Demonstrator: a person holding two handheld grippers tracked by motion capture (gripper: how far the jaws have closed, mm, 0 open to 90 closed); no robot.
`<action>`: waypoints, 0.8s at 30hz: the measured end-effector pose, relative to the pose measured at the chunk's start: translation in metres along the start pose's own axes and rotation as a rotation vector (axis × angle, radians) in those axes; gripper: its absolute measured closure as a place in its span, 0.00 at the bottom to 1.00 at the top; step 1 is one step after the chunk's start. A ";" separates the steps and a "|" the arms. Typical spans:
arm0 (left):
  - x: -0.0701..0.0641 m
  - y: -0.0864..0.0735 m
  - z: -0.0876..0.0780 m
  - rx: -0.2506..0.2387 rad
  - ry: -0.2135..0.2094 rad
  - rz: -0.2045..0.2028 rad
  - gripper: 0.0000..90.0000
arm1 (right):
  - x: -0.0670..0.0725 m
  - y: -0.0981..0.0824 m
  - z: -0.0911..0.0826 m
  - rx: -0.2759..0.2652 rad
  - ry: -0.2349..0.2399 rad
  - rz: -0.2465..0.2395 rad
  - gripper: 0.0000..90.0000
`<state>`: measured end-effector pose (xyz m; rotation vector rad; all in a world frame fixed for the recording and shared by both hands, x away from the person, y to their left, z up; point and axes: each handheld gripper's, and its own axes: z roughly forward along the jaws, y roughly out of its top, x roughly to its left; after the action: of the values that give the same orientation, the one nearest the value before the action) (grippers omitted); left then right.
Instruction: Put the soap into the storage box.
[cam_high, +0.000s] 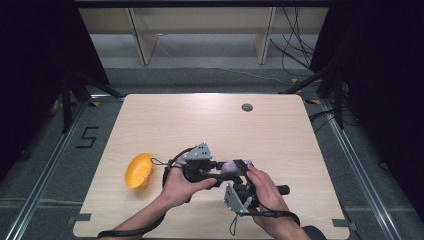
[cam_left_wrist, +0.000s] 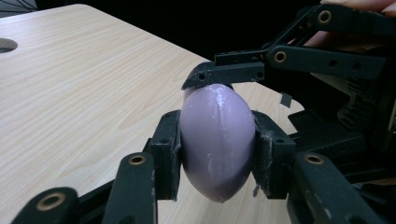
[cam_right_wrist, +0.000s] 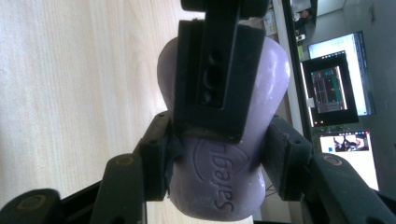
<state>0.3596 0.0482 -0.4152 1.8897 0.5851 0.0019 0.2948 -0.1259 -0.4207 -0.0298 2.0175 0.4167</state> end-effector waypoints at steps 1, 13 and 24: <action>0.000 0.000 0.000 0.000 0.000 0.000 0.64 | 0.000 0.000 0.000 -0.002 0.000 0.002 0.56; -0.005 0.000 -0.001 0.003 0.034 0.026 0.65 | -0.002 0.002 0.000 0.001 0.031 0.008 0.56; -0.009 0.000 -0.001 0.000 0.095 0.055 0.65 | 0.002 -0.006 0.000 0.033 0.032 0.034 0.37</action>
<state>0.3518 0.0455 -0.4128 1.9129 0.5976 0.1282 0.2947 -0.1313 -0.4239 0.0187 2.0587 0.4070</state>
